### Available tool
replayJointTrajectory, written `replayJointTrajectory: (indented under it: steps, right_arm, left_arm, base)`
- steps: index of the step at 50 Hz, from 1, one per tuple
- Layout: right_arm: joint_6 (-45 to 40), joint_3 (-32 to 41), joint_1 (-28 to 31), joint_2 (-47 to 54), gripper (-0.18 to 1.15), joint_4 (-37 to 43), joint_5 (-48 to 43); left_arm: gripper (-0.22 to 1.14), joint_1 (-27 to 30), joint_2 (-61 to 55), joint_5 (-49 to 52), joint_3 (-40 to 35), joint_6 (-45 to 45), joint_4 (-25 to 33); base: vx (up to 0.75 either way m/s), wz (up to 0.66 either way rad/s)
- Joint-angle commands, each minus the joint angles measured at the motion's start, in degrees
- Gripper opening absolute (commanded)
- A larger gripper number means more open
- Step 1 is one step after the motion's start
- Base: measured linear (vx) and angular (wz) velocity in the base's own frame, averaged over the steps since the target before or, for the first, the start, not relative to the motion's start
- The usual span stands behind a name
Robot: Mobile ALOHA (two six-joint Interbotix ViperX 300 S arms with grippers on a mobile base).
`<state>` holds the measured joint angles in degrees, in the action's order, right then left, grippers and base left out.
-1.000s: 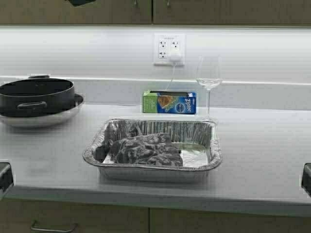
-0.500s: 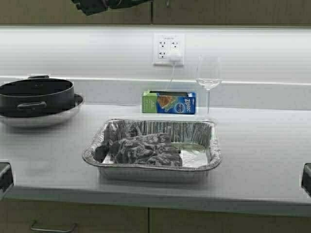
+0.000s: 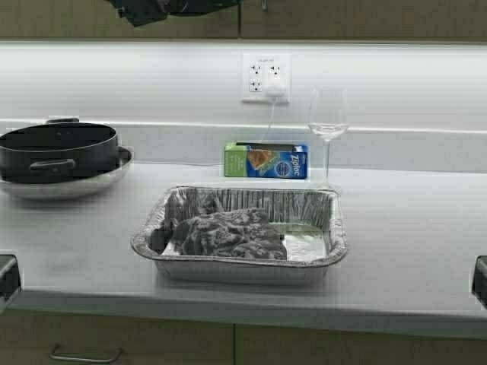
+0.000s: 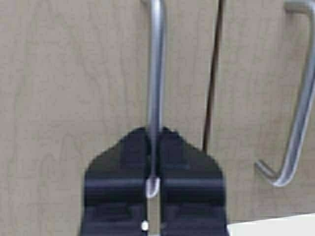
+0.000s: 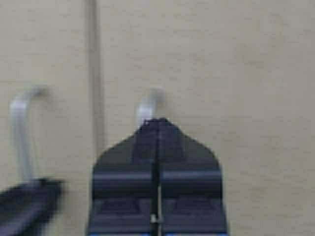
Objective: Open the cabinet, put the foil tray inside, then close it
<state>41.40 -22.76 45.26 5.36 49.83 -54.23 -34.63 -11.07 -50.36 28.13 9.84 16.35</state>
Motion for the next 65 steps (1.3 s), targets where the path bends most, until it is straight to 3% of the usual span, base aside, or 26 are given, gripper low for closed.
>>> replayJointTrajectory:
  steps: [1, 21, 26, 29, 37, 39, 45, 52, 65]
  right_arm:
    - [0.09, -2.37, 0.18, -5.27, 0.06, 0.35, -0.18]
    - [-0.18, -9.93, 1.41, -10.72, 0.06, -0.44, 4.48]
    - [-1.05, -11.16, 1.32, -11.07, 0.13, -0.7, 4.31]
    - [-1.76, -11.07, 1.05, -10.9, 0.26, -1.05, 4.13]
    - [-3.87, -7.91, 1.05, -9.67, 0.99, -6.24, 5.1]
    - [-4.57, -5.98, 0.79, -8.09, 1.09, -6.15, 5.1]
    - [-4.66, 0.88, -0.18, -1.93, 1.02, -6.06, 5.71]
    - [-2.99, 6.86, -0.79, 4.22, 1.03, -5.19, 5.89]
    - [1.58, 9.76, -3.34, 7.47, 1.03, -3.52, 5.71]
  left_arm:
    - [0.02, -0.53, 5.01, 0.0, 2.72, -0.79, 0.18]
    - [0.03, -0.7, 14.06, 0.0, 12.83, 0.88, 0.18]
    - [0.03, -0.18, 13.62, -0.18, 13.27, 1.58, 0.09]
    - [0.03, 0.26, 12.66, -0.26, 12.66, 1.58, 0.09]
    - [0.03, 0.35, 10.72, -0.26, 11.51, 0.79, 0.09]
    - [0.03, 0.26, 10.37, -0.26, 11.25, 0.79, 0.09]
    - [0.03, 0.35, 10.2, -0.26, 11.25, 0.79, 0.09]
    - [0.03, 0.18, 11.51, -0.26, 12.83, 0.62, 0.09]
    - [0.03, -0.88, 13.01, -0.26, 14.41, 0.62, 0.09]
  base:
    - [-0.01, -0.01]
    - [-0.01, -0.01]
    - [-0.02, 0.0]
    - [-0.01, 0.01]
    - [-0.01, -0.01]
    - [0.0, 0.0]
    - [0.0, 0.0]
    - [0.0, 0.0]
    - [0.0, -0.03]
